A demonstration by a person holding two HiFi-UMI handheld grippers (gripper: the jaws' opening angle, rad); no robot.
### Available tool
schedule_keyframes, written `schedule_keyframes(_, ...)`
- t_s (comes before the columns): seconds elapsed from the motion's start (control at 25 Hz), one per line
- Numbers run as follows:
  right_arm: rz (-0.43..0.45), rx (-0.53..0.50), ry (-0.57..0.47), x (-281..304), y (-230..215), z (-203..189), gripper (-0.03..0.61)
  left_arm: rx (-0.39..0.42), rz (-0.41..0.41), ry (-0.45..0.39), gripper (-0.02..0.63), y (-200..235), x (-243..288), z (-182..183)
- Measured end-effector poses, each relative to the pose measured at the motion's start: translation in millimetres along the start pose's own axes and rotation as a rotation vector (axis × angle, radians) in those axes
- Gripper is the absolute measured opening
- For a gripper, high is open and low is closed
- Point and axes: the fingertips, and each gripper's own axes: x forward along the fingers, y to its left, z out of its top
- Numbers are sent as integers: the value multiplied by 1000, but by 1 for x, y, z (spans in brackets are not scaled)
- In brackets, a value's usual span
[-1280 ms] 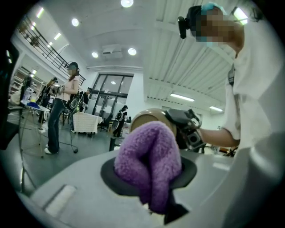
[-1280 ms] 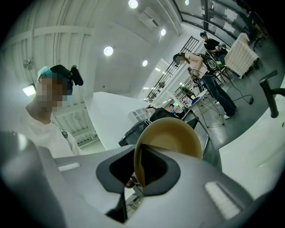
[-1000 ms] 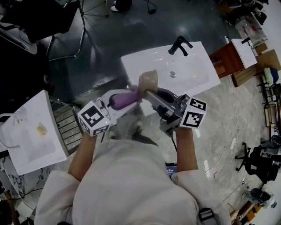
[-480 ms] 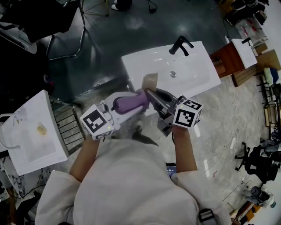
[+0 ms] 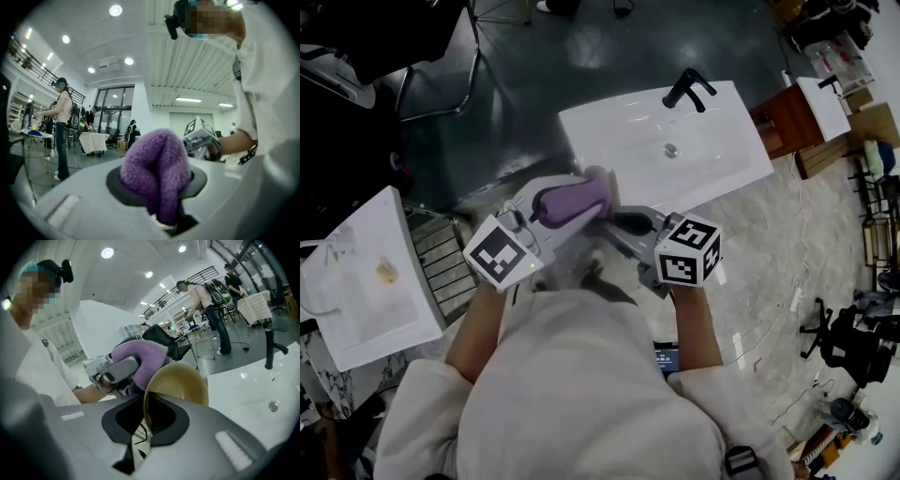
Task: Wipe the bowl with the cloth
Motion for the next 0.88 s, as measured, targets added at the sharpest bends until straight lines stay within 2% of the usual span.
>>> schedule_keyframes(0.28,130,-71,38,-4,31,-2,22,12,52,15,112,23,-2,-2)
schedule_keyframes(0.48,229,-80,25,-16,49,1,26,-13,62,35,112,34,-3,-12)
schedule_keyframes(0.6,281,-61,-8,-22,57,7,31,-73,25,36,110,35,-6,-20)
schedule_keyframes(0.72,330,-21,-56,-28,65,17,32,-159,-14,0,110,37,-10,-22)
schedule_keyframes(0.88,416,20,-134,-35,74,33,34,-209,-61,-5,109,36,-13,-34)
